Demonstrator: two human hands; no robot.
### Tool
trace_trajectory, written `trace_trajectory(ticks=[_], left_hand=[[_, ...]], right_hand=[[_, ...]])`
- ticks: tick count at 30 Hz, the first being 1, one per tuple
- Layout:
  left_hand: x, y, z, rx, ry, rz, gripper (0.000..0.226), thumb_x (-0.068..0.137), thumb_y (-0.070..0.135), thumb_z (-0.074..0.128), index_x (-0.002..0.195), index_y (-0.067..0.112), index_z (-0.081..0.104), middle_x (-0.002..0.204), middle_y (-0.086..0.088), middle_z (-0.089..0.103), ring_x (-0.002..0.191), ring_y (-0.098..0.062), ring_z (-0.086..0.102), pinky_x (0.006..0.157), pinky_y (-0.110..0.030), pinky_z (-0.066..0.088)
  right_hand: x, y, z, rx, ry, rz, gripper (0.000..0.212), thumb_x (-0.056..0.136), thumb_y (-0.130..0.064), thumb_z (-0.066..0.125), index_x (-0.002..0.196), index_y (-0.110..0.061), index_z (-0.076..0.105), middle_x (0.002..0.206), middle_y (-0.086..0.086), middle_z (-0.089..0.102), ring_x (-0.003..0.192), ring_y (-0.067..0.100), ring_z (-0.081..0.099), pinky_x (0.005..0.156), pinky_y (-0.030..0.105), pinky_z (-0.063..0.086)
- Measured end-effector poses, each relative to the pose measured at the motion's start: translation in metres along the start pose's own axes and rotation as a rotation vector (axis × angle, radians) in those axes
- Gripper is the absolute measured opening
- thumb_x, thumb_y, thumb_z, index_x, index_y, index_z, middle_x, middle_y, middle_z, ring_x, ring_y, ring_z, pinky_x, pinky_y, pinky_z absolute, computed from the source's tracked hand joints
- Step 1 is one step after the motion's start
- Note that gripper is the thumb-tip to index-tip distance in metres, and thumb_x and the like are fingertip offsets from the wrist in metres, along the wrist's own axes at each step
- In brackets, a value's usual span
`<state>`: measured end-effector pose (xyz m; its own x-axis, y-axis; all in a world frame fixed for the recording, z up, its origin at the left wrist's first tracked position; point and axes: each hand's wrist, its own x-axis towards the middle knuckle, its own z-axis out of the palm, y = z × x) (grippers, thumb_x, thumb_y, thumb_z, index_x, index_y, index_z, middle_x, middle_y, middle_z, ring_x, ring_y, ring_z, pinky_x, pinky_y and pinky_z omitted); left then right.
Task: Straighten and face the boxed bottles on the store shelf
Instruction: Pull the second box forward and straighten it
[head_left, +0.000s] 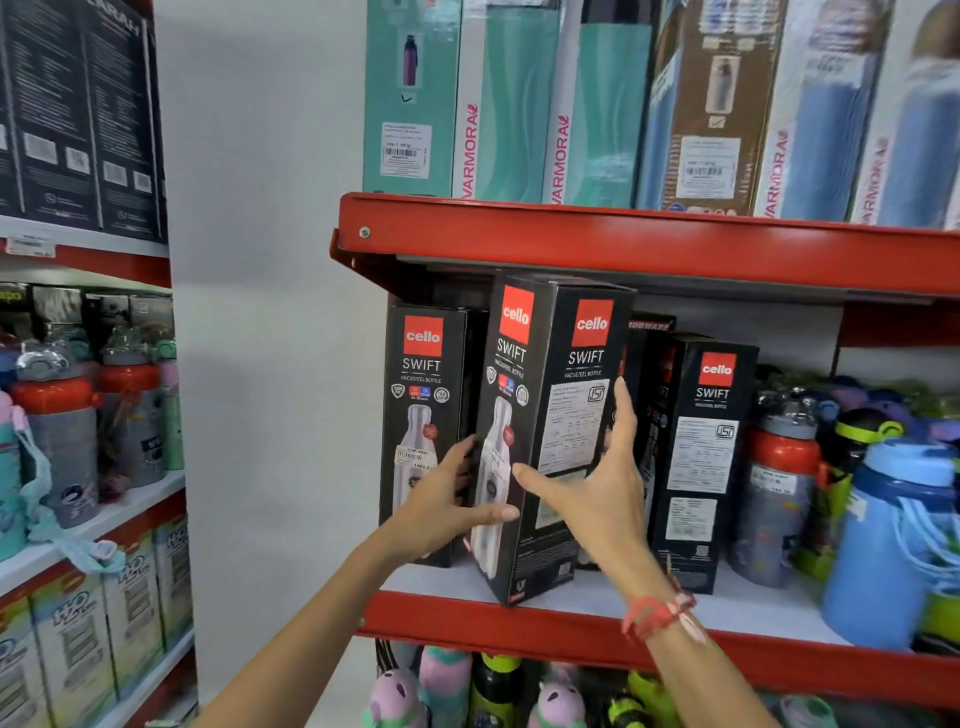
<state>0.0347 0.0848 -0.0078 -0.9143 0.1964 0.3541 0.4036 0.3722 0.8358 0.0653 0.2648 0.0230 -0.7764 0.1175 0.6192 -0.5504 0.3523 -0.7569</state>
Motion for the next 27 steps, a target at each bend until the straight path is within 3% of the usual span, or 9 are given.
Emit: trace_trajectory(ticks=[3, 6, 9, 12, 16, 18, 21, 23, 27], left_hand=[[0.0, 0.008, 0.0, -0.074, 0.017, 0.085, 0.089, 0.059, 0.028, 0.089, 0.133, 0.024, 0.039, 0.128, 0.005, 0.061, 0.118, -0.007, 0.057, 0.102, -0.034, 0.046], [-0.005, 0.01, 0.007, -0.042, 0.157, 0.158, 0.071, 0.063, 0.025, 0.087, 0.123, 0.021, 0.05, 0.115, 0.006, 0.068, 0.106, -0.003, 0.063, 0.092, -0.025, 0.052], [-0.003, 0.005, 0.017, -0.037, 0.274, 0.17, 0.065, 0.068, 0.026, 0.083, 0.124, 0.019, 0.051, 0.113, 0.001, 0.071, 0.105, -0.01, 0.066, 0.092, -0.04, 0.055], [0.008, 0.002, 0.024, 0.013, 0.38, 0.165, 0.068, 0.068, 0.024, 0.083, 0.128, 0.02, 0.05, 0.112, 0.001, 0.071, 0.104, -0.012, 0.067, 0.091, -0.043, 0.055], [0.029, 0.0, 0.029, 0.177, 0.519, 0.131, 0.08, 0.068, 0.024, 0.083, 0.137, 0.019, 0.043, 0.12, 0.001, 0.067, 0.112, -0.015, 0.061, 0.097, -0.034, 0.05], [0.037, -0.005, 0.032, 0.229, 0.563, 0.086, 0.076, 0.067, 0.019, 0.084, 0.133, 0.013, 0.047, 0.115, -0.004, 0.069, 0.109, -0.02, 0.062, 0.091, -0.03, 0.05], [0.045, -0.011, 0.041, 0.277, 0.585, 0.018, 0.073, 0.07, 0.017, 0.082, 0.133, 0.008, 0.046, 0.105, -0.008, 0.071, 0.096, -0.021, 0.066, 0.08, -0.028, 0.053], [0.05, -0.014, 0.046, 0.315, 0.589, -0.015, 0.072, 0.073, 0.018, 0.08, 0.135, 0.008, 0.044, 0.098, -0.009, 0.072, 0.089, -0.022, 0.068, 0.075, -0.028, 0.053], [0.059, -0.011, 0.044, 0.335, 0.532, -0.075, 0.07, 0.074, 0.021, 0.079, 0.133, 0.008, 0.044, 0.093, -0.013, 0.071, 0.086, -0.028, 0.067, 0.073, -0.031, 0.053]], right_hand=[[0.012, 0.001, -0.02, 0.122, -0.238, -0.001, 0.119, 0.063, -0.019, 0.087, 0.146, -0.046, 0.007, 0.116, -0.038, 0.042, 0.1, -0.032, 0.043, 0.094, 0.014, 0.037], [0.029, 0.006, -0.03, 0.17, -0.441, 0.015, 0.102, 0.075, -0.008, 0.077, 0.147, -0.04, 0.014, 0.113, -0.04, 0.043, 0.099, -0.031, 0.047, 0.085, 0.0, 0.04], [0.041, 0.012, -0.024, 0.122, -0.485, -0.009, 0.088, 0.082, -0.007, 0.069, 0.142, -0.047, 0.02, 0.113, -0.045, 0.05, 0.117, -0.011, 0.052, 0.103, 0.02, 0.041], [0.049, 0.021, -0.014, 0.062, -0.48, -0.049, 0.086, 0.083, -0.009, 0.069, 0.132, -0.058, 0.018, 0.111, -0.051, 0.049, 0.117, -0.011, 0.05, 0.106, 0.025, 0.037], [0.062, 0.035, 0.004, -0.001, -0.387, -0.044, 0.086, 0.08, -0.009, 0.071, 0.145, -0.041, 0.025, 0.122, -0.023, 0.057, 0.121, 0.006, 0.055, 0.107, 0.039, 0.042], [0.065, 0.046, 0.016, -0.076, -0.348, -0.042, 0.087, 0.079, -0.015, 0.073, 0.146, -0.038, 0.022, 0.122, -0.01, 0.062, 0.117, 0.013, 0.059, 0.103, 0.045, 0.046], [0.065, 0.057, 0.028, -0.229, -0.287, -0.058, 0.089, 0.084, -0.015, 0.068, 0.149, -0.034, 0.011, 0.112, 0.009, 0.069, 0.099, 0.02, 0.067, 0.089, 0.033, 0.054], [0.065, 0.06, 0.029, -0.333, -0.225, -0.088, 0.086, 0.086, -0.018, 0.066, 0.15, -0.03, 0.01, 0.102, 0.015, 0.07, 0.09, 0.024, 0.068, 0.079, 0.029, 0.053], [0.07, 0.063, 0.033, -0.488, -0.165, -0.109, 0.079, 0.087, -0.023, 0.065, 0.15, -0.018, 0.017, 0.081, 0.013, 0.066, 0.081, 0.027, 0.065, 0.077, 0.035, 0.054]])
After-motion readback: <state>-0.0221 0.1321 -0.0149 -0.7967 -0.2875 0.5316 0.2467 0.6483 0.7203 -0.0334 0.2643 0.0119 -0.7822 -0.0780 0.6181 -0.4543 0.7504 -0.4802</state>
